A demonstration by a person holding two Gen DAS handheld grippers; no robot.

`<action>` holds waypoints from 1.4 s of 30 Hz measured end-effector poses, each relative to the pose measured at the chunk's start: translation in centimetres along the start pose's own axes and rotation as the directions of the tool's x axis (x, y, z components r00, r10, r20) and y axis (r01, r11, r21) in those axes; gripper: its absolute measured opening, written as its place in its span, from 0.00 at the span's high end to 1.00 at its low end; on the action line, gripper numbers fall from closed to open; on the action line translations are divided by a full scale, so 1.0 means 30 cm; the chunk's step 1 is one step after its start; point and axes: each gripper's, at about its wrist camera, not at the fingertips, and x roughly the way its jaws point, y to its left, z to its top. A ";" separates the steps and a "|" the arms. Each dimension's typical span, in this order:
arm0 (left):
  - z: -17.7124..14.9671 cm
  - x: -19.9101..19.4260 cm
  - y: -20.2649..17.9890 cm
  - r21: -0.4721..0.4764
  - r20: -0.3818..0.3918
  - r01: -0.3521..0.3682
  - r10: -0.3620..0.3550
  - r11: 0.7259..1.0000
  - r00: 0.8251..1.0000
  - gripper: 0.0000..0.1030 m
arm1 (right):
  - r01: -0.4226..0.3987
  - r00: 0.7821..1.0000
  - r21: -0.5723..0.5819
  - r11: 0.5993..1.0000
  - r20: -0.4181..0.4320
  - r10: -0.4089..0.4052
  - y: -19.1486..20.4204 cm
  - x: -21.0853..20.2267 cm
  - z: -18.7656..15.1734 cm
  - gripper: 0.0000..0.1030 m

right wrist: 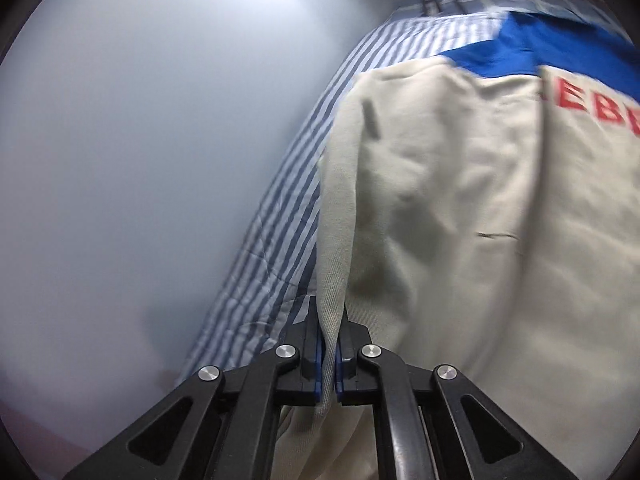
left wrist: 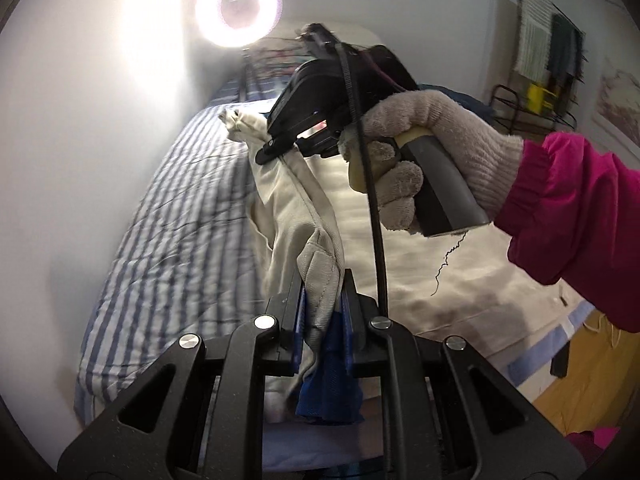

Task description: Fold large clothes

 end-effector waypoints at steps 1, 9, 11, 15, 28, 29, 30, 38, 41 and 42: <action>0.003 0.002 -0.022 0.013 -0.003 0.011 -0.010 1.000 1.000 0.87 | -0.028 0.999 0.026 0.999 0.031 0.027 -0.038 -0.036 -0.014 0.99; -0.014 0.097 -0.216 0.094 -0.078 0.092 -0.085 0.991 0.993 0.87 | -0.103 0.986 0.258 0.961 0.155 0.064 -0.376 -0.238 -0.176 0.99; -0.022 0.127 -0.252 0.105 -0.102 0.105 -0.094 0.989 0.990 0.87 | -0.063 0.990 0.284 0.957 0.135 0.025 -0.428 -0.241 -0.197 0.99; -0.052 0.175 -0.318 0.139 -0.146 0.119 -0.099 0.983 0.984 0.87 | -0.007 0.995 0.331 0.944 0.092 -0.025 -0.478 -0.245 -0.201 0.99; -0.105 0.058 -0.267 0.049 -0.173 0.244 -0.232 0.969 0.957 0.80 | 0.038 0.994 0.193 0.980 0.092 -0.056 -0.401 -0.342 -0.191 0.70; -0.112 0.025 -0.255 0.037 -0.164 0.258 -0.249 0.965 0.955 0.80 | 0.048 0.993 0.169 0.984 0.101 -0.065 -0.387 -0.358 -0.188 0.70; -0.121 -0.023 -0.234 0.021 -0.146 0.276 -0.270 0.961 0.952 0.80 | 0.057 0.991 0.131 0.990 0.115 -0.072 -0.360 -0.396 -0.199 0.70; -0.144 -0.094 -0.031 -0.167 -0.080 0.207 -0.223 0.964 0.972 0.80 | 0.024 0.994 -0.074 0.997 0.109 -0.016 -0.193 -0.477 -0.371 0.71; -0.138 -0.035 0.014 -0.222 -0.069 0.194 -0.214 0.955 0.974 0.80 | 0.035 0.998 -0.120 0.992 0.056 -0.028 -0.137 -0.412 -0.457 0.72; -0.136 -0.011 0.022 -0.230 -0.073 0.185 -0.207 0.955 0.976 0.80 | 0.039 0.999 -0.130 0.991 0.041 -0.034 -0.128 -0.389 -0.479 0.72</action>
